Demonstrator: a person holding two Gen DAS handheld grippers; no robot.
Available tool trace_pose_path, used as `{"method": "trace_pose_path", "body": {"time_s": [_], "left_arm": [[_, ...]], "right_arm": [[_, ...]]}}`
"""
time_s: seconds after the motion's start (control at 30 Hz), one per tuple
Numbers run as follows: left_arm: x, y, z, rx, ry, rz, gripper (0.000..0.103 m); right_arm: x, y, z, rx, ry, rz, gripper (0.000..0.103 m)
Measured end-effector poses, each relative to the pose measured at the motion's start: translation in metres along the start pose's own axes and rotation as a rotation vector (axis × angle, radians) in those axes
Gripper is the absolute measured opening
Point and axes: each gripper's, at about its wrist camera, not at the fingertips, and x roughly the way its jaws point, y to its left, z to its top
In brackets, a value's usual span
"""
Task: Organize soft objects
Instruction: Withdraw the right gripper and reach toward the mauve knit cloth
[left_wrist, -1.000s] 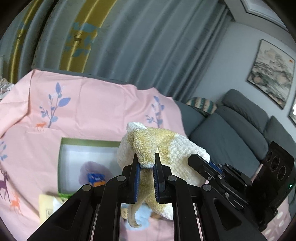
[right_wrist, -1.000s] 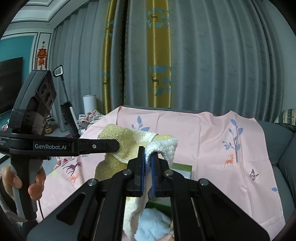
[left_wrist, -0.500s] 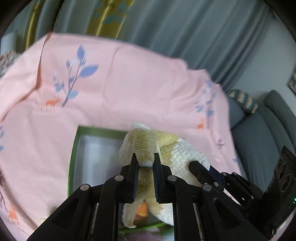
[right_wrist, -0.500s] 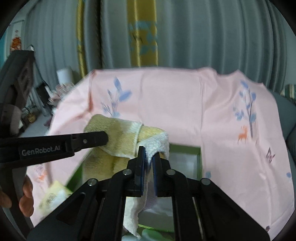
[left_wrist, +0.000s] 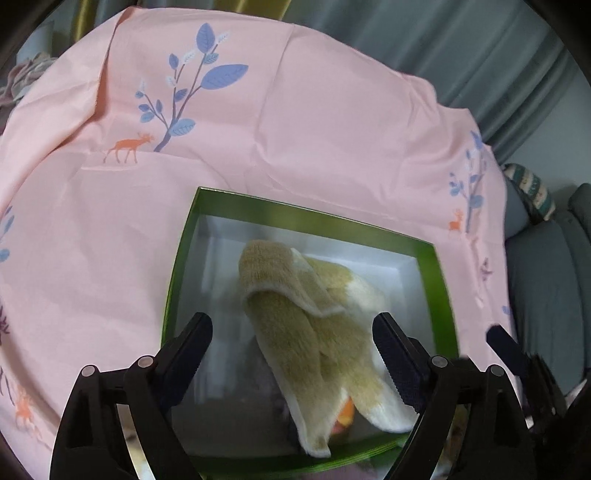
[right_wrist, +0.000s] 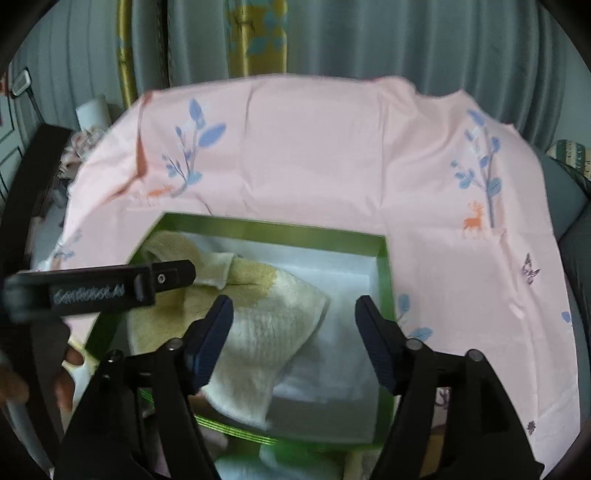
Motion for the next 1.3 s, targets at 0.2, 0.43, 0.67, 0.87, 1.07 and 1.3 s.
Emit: {"method": "trace_pose_path", "body": {"time_s": [0.2, 0.43, 0.67, 0.87, 1.07, 1.3], "left_arm": [[-0.042, -0.006, -0.024, 0.023, -0.041, -0.037, 0.094], [-0.090, -0.027, -0.069, 0.109, -0.110, -0.072, 0.099], [-0.119, -0.045, -0.118, 0.231, -0.159, -0.110, 0.100], [-0.133, -0.040, -0.158, 0.235, -0.158, -0.134, 0.100], [-0.143, -0.031, -0.188, 0.249, -0.174, -0.092, 0.100], [-0.134, -0.008, -0.212, 0.170, -0.153, -0.075, 0.100]], "right_arm": [[-0.063, -0.004, -0.042, 0.074, -0.067, 0.050, 0.084], [-0.118, -0.001, -0.099, 0.079, -0.096, 0.025, 0.100], [-0.178, -0.003, -0.133, 0.073, -0.157, 0.004, 0.102], [-0.193, 0.004, -0.152, 0.034, -0.155, -0.026, 0.102], [-0.181, 0.014, -0.166, 0.027, -0.150, 0.031, 0.102], [-0.150, 0.024, -0.186, 0.017, -0.084, 0.094, 0.102]]}}
